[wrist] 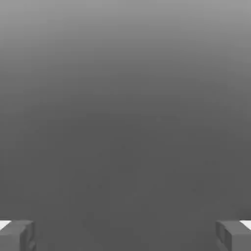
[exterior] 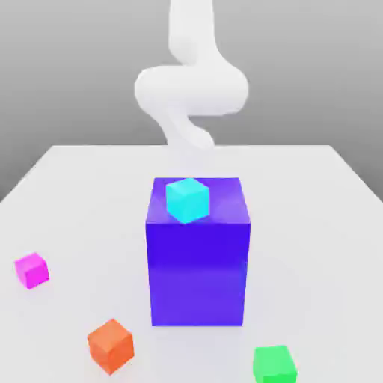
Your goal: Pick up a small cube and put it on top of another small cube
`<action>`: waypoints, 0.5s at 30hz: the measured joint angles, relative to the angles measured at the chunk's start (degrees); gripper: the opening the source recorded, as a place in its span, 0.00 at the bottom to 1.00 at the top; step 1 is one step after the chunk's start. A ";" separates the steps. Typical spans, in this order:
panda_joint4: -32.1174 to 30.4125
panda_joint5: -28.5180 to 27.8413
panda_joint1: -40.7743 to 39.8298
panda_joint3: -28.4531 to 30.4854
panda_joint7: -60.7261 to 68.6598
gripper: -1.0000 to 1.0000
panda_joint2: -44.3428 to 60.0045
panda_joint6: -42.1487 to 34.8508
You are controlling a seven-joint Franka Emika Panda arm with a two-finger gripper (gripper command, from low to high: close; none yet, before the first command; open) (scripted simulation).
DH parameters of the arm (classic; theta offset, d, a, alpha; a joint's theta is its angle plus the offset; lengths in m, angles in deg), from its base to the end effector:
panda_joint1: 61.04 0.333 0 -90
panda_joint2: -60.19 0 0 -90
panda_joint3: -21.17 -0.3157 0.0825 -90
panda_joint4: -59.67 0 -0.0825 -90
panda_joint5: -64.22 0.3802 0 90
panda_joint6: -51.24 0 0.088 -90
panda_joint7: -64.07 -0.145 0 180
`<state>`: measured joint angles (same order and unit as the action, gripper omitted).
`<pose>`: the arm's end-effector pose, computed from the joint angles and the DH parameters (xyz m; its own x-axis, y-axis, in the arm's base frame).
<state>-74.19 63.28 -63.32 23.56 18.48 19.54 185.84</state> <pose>0.4015 -0.0377 0.6364 0.4732 -0.7545 0.4547 -0.5837 -0.6551 -0.4796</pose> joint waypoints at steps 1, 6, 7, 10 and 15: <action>-0.90 -0.36 -0.99 1.09 0.14 0.50 2.23 1.22; -5.09 -1.56 -5.49 6.78 1.16 0.50 12.56 6.91; -5.91 -1.67 -6.34 8.02 1.45 0.50 14.58 8.03; -8.39 -1.59 -8.89 11.78 2.62 0.50 20.68 11.39; -12.54 0.40 -12.95 18.16 5.90 0.50 31.07 17.06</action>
<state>-86.72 63.68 -76.27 41.72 24.38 50.62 202.91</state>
